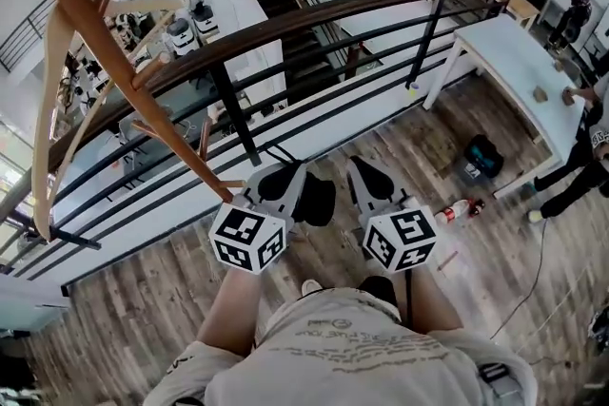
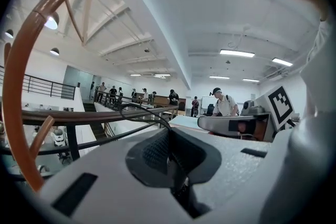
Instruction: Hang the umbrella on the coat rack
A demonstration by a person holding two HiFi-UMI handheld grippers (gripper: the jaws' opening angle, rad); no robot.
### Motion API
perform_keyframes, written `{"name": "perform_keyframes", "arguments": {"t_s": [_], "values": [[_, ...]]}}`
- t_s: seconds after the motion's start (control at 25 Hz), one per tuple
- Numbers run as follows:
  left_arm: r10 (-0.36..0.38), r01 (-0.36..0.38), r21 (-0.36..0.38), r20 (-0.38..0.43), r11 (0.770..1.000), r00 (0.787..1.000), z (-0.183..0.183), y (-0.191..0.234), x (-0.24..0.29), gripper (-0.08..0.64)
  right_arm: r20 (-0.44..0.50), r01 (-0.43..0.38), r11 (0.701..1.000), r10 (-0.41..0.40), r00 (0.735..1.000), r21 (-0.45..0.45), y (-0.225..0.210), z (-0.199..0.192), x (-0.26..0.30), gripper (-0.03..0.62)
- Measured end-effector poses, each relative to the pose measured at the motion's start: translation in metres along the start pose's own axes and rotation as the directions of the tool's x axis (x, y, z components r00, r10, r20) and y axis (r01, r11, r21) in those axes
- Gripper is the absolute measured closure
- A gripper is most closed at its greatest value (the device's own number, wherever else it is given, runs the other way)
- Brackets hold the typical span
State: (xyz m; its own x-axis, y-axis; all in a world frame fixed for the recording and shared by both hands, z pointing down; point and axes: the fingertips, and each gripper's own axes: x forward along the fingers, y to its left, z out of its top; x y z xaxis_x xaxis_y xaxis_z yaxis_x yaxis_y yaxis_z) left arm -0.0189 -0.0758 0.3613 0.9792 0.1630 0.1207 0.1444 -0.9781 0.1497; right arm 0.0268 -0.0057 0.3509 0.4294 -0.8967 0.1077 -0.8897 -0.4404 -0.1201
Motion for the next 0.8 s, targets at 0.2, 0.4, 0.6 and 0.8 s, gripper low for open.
{"name": "perform_keyframes", "arguments": {"t_s": [0.2, 0.4, 0.6, 0.8], "values": [[0.066, -0.067, -0.029, -0.028, 0.997, 0.997, 0.000, 0.028, 0.014, 0.557, -0.036, -0.106, 0.994, 0.106, 0.994, -0.003, 0.000, 0.003, 0.050, 0.591], [0.190, -0.192, -0.052, -0.028, 0.980, 0.981, 0.011, 0.053, 0.011, 0.557, -0.068, -0.282, 0.959, 0.282, 0.957, 0.012, 0.010, 0.011, 0.099, 0.591], [0.357, -0.356, -0.098, -0.011, 0.929, 0.934, 0.002, 0.065, 0.005, 0.557, -0.080, -0.476, 0.880, 0.474, 0.877, -0.002, 0.020, 0.009, 0.126, 0.591], [0.552, -0.550, -0.120, -0.013, 0.827, 0.833, -0.005, 0.080, -0.017, 0.557, -0.091, -0.631, 0.775, 0.630, 0.771, 0.022, 0.038, 0.009, 0.155, 0.591]]}}
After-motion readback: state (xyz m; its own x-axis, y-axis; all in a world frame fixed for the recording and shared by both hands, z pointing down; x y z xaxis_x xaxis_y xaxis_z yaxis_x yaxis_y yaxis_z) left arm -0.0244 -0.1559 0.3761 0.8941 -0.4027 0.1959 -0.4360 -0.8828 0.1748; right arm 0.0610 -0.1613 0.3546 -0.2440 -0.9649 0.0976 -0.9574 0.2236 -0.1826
